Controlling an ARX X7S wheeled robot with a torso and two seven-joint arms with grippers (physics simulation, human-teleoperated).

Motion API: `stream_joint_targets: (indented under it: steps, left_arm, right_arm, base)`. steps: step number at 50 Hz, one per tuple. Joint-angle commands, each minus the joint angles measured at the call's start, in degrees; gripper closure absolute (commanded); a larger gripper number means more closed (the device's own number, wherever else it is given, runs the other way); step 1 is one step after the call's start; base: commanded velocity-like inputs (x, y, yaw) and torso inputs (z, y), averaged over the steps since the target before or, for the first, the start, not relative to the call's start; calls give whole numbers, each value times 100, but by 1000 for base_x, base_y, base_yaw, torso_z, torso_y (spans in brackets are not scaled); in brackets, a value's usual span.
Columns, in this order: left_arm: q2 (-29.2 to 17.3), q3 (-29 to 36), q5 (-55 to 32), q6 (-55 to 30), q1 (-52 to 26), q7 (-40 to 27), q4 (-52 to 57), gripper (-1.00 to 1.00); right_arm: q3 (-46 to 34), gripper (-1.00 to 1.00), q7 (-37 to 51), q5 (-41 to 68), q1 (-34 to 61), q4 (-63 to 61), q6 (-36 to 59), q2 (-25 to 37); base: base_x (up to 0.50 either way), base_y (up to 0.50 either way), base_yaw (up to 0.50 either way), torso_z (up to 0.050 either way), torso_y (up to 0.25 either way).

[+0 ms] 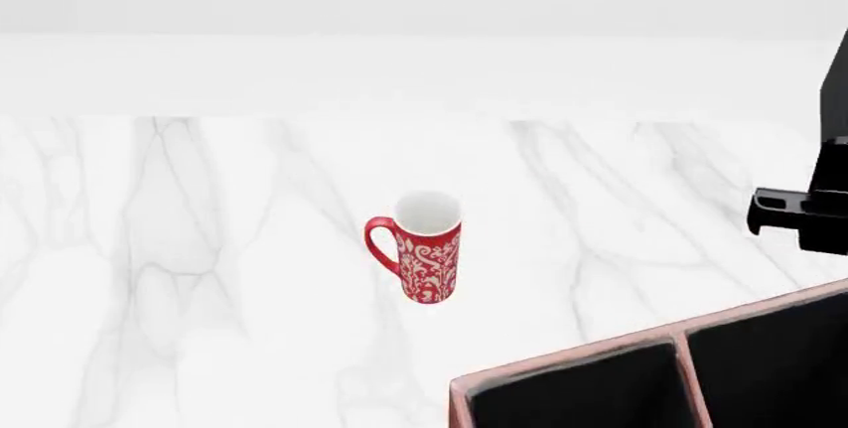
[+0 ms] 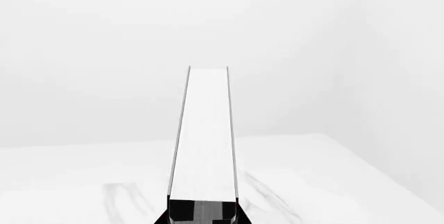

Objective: Pick up the book and place it in the right compartment of the caddy.

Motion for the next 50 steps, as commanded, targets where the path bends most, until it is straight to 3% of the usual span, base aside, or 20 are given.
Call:
stream_joint_targets:
  steps: [1, 12, 22, 50]
  left_arm:
    - [123, -70, 115, 23, 20, 122, 41, -100]
    - [127, -69, 113, 61, 42, 127, 8, -100]
    - [132, -6, 135, 74, 47, 102, 1, -100]
    - [122, 85, 143, 97, 48, 52, -10, -100]
  right_arm:
    - [1025, 100, -4, -485, -789, -205, -211, 205]
    - [2092, 100, 10, -443, -1575, -275, -333, 134]
    - [2494, 100, 2, -614, -2021, -272, -419, 160]
    - [2416, 100, 89, -599, -1989, -175, -366, 159]
  base:
    - [0, 0, 0, 0, 0]
    - [0, 0, 0, 0, 1]
    - [0, 0, 0, 2, 2]
    - [0, 0, 0, 0, 1]
